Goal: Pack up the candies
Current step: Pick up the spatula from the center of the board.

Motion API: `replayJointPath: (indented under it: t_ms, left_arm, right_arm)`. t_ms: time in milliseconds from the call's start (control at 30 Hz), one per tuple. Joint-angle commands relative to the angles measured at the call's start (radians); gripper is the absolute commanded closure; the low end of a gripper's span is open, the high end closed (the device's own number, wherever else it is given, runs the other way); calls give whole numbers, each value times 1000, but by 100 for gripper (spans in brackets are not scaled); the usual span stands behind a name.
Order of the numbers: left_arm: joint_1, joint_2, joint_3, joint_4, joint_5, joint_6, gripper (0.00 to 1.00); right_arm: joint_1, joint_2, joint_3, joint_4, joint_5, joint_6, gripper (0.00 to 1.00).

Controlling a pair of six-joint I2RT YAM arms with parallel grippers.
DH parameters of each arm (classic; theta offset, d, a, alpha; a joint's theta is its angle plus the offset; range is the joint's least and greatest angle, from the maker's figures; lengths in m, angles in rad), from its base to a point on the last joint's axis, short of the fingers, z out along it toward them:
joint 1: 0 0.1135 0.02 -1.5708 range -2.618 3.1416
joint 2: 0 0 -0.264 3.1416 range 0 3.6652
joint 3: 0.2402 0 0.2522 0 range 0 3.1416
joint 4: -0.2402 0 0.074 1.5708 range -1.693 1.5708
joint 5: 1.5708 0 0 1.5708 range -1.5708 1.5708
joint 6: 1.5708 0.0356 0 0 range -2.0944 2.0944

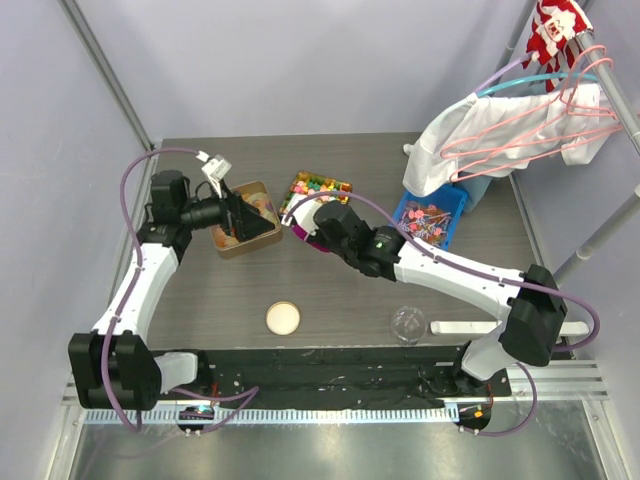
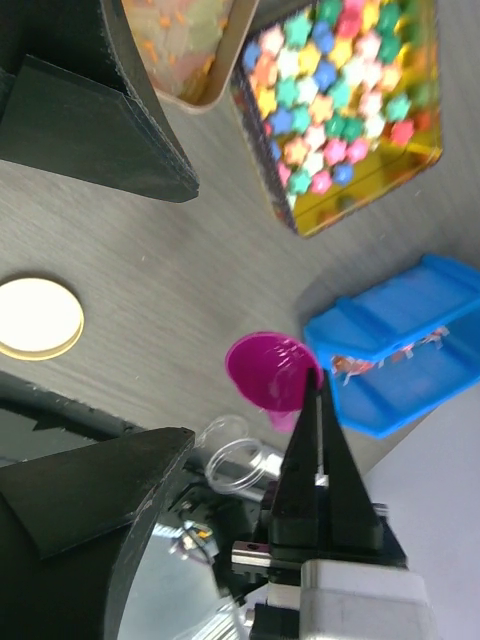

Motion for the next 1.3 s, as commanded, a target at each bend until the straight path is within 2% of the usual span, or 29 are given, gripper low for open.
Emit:
replayJointPath:
  t_ms: [0, 400, 667, 833, 867, 1000, 1133, 1200, 1267]
  left_arm:
    - [-48, 43, 56, -48, 41, 52, 0]
    - [-97, 127, 103, -117, 30, 104, 0]
    - [-134, 161, 128, -180, 70, 158, 12]
    - [-149, 158, 129, -197, 87, 175, 25]
    - [-153, 161, 129, -199, 87, 175, 31]
    - [-159, 161, 133, -199, 87, 175, 43]
    - [-160, 161, 130, -200, 87, 175, 62]
    - [-163, 158, 131, -200, 87, 173, 66]
    - [-163, 158, 131, -206, 87, 202, 76]
  right_arm:
    - [53, -42, 10, 80, 114, -109, 99]
    - [160, -21, 47, 111, 186, -175, 99]
    - [180, 16, 61, 172, 237, -238, 99]
    - [179, 38, 75, 178, 226, -243, 99]
    - [180, 41, 79, 178, 222, -244, 99]
    - [179, 62, 87, 184, 220, -238, 99]
    - [180, 78, 99, 195, 220, -227, 99]
    - [182, 90, 115, 192, 222, -223, 99]
    - [183, 99, 130, 192, 226, -218, 99]
